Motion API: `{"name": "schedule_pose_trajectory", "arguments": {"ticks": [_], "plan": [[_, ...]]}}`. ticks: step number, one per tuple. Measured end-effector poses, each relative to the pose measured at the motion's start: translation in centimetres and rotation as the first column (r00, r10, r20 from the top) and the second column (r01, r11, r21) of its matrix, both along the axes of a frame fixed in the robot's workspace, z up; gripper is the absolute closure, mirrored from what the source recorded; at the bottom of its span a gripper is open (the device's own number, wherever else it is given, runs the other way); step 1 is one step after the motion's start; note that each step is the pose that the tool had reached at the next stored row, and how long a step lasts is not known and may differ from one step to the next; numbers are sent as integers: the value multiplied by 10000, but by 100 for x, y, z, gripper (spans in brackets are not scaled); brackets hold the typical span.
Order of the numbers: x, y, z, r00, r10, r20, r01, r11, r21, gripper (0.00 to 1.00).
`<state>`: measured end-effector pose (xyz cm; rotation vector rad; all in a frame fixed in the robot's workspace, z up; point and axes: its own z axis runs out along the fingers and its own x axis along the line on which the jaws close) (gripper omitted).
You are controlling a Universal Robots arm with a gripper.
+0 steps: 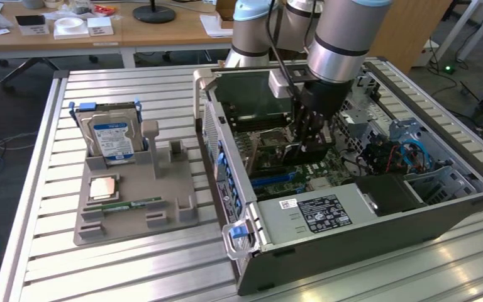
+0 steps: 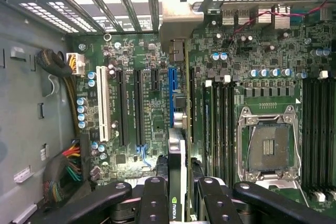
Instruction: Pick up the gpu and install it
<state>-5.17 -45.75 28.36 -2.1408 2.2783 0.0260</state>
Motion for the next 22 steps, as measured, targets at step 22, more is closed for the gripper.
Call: {"name": "schedule_pose_trajectory", "arguments": {"ticks": [22], "plan": [[-133,0,-110,10000,18,50,-18,10000,4,73]]}}
